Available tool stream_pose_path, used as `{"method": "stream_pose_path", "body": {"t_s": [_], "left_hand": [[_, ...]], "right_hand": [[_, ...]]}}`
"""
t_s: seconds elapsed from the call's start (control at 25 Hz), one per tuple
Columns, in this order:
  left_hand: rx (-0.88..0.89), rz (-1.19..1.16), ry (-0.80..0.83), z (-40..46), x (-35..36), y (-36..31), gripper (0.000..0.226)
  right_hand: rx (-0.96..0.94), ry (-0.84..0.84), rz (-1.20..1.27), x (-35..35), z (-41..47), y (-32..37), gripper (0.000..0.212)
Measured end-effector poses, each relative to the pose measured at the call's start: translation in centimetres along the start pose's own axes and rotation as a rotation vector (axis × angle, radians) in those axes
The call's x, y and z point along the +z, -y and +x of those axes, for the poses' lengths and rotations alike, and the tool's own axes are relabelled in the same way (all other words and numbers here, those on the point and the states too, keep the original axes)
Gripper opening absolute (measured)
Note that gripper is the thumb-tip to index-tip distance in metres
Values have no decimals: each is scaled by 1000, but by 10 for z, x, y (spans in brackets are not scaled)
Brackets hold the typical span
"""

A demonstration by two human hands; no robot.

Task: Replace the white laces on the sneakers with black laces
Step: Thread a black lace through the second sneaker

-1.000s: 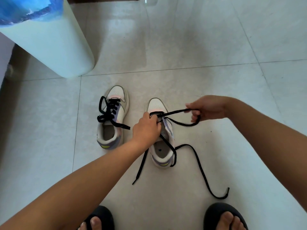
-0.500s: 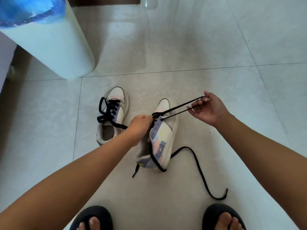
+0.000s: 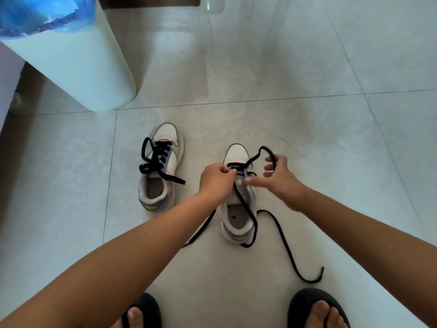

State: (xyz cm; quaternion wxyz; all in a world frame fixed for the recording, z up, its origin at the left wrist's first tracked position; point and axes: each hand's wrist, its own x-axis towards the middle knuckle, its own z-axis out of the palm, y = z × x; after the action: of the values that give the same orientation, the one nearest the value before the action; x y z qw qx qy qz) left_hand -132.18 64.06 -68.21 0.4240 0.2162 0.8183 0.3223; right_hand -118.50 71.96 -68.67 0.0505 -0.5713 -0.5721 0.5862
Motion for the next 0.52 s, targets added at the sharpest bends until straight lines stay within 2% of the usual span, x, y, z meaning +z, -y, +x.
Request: {"method": "stream_pose_path", "body": {"t_s": [0.08, 0.12, 0.2, 0.24, 0.32, 0.4, 0.44, 0.52], "left_hand": [[-24, -18, 0, 0, 4, -3, 14], [-25, -16, 12, 1, 3, -3, 12], [-35, -22, 79, 4, -3, -7, 18], [-58, -94, 139, 6, -8, -7, 20], [-155, -391, 287, 7, -23, -5, 20], [-223, -670, 393, 6, -43, 1, 33], [-228, -770, 410, 6, -53, 4, 41], [-227, -930, 400, 8, -69, 8, 39]], "right_hand": [[-41, 34, -134, 17, -7, -14, 89], [-36, 20, -144, 21, -7, -19, 90], [27, -55, -41, 22, -7, -22, 78], [73, -90, 50, 21, -6, -23, 71], [152, -150, 210, 20, -5, -25, 64], [206, -219, 317, 16, -5, -25, 62], [222, -239, 352, 13, -5, -23, 62], [204, -202, 320, 11, -7, -20, 61]]}}
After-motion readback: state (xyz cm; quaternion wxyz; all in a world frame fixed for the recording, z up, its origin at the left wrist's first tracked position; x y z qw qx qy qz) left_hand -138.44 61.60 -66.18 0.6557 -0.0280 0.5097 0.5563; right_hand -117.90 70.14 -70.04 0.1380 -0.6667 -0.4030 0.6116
